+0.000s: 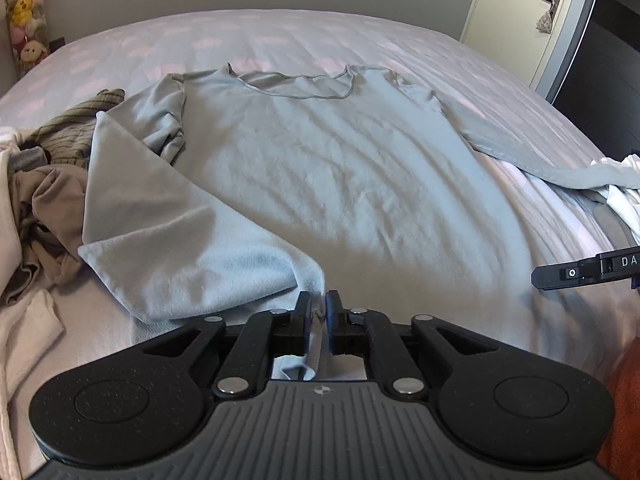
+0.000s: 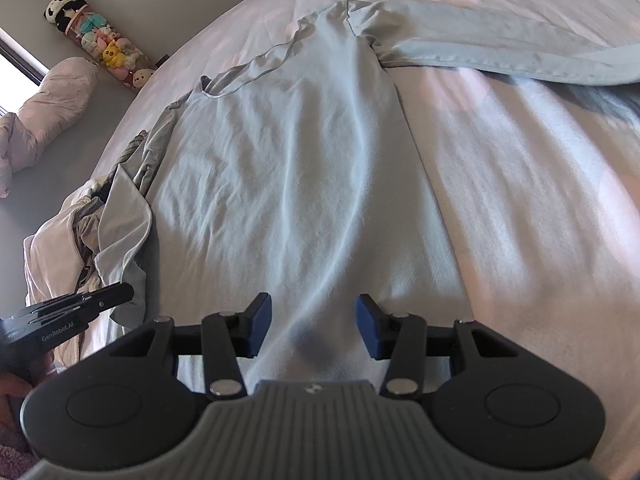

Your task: Fold clothes

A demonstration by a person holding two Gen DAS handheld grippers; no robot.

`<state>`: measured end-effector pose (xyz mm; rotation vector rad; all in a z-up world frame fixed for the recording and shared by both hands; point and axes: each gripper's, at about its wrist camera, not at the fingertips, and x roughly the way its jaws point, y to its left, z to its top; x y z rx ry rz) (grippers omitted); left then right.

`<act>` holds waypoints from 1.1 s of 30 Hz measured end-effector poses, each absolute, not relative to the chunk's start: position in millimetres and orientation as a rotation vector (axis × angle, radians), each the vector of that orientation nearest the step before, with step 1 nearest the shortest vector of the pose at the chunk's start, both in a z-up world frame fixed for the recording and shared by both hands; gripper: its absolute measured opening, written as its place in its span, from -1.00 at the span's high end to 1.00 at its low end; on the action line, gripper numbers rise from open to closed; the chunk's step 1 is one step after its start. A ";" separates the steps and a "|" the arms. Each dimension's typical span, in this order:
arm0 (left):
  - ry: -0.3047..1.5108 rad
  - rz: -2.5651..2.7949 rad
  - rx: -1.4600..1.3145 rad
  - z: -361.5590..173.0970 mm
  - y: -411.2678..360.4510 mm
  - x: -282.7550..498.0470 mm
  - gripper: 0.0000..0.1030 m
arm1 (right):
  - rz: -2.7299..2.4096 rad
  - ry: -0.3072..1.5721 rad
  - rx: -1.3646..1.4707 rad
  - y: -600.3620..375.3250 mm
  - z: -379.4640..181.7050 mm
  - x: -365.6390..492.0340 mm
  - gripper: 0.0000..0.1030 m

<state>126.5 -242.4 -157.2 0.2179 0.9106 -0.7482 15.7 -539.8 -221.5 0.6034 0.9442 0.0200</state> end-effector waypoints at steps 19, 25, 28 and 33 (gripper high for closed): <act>0.834 -0.587 0.246 -141.1 -216.4 122.9 0.48 | 0.070 0.835 0.253 -480.5 -181.8 18.3 -0.22; 0.832 -0.474 0.270 -130.1 -199.9 138.0 0.29 | 0.189 0.741 0.069 -421.8 -158.7 25.4 -0.42; 0.852 -0.451 0.233 -122.7 -186.4 152.3 0.29 | 0.255 0.728 -0.006 -391.0 -153.6 32.9 -0.42; 0.888 -0.449 0.216 -117.0 -172.5 184.3 0.28 | 0.370 0.730 -0.068 -345.3 -153.0 43.6 -0.38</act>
